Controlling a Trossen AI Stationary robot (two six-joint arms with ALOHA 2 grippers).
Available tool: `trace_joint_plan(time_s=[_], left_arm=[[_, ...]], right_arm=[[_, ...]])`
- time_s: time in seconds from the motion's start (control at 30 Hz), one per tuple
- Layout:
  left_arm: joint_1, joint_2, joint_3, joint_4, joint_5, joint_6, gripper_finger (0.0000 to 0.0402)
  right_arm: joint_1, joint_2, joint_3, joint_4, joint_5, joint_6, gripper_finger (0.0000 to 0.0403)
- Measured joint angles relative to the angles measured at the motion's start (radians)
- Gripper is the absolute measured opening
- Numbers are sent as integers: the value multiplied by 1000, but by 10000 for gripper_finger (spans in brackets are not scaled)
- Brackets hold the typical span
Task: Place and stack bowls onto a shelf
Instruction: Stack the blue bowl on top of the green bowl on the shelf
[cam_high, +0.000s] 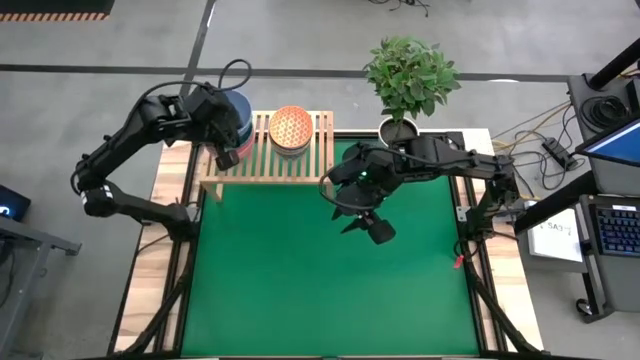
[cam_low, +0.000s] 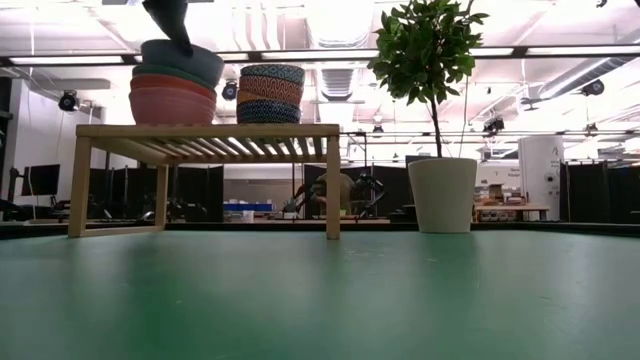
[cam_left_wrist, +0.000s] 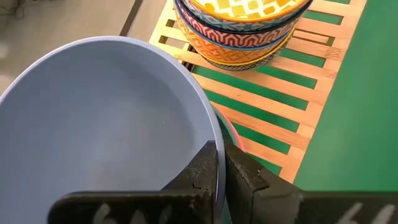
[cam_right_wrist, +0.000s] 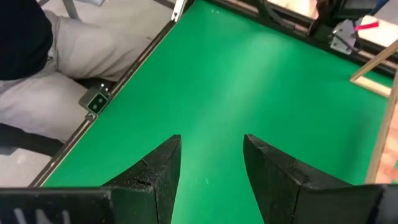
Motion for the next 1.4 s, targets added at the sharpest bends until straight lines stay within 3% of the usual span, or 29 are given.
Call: trace_joint_plan(time_s=[0.13,0.4,0.57,0.73,0.83,1.0,1.2,1.4], left_arm=[[1,9,0,0,-2,-11,19],[0,-4,3,-5,-2,-54,98],[-17,-79,-7,4,155,-122,121],[-36,-198,-102,198,109,-160,109],[-36,-278,-215,397,56,-179,90],[-36,-365,-428,637,55,-178,49],[-34,-388,-567,708,-17,-177,5],[-34,-386,-588,696,-39,-203,5]], right_arm=[[0,0,-28,3,-5,0,164],[0,-21,-130,56,-46,8,164],[0,-92,-308,188,-98,25,164],[0,-208,-566,448,-102,82,164],[0,-272,-716,634,-101,114,164],[0,-360,-912,919,-99,177,164],[0,-419,-1043,1088,-93,238,164],[0,-430,-1093,1129,-91,272,164]])
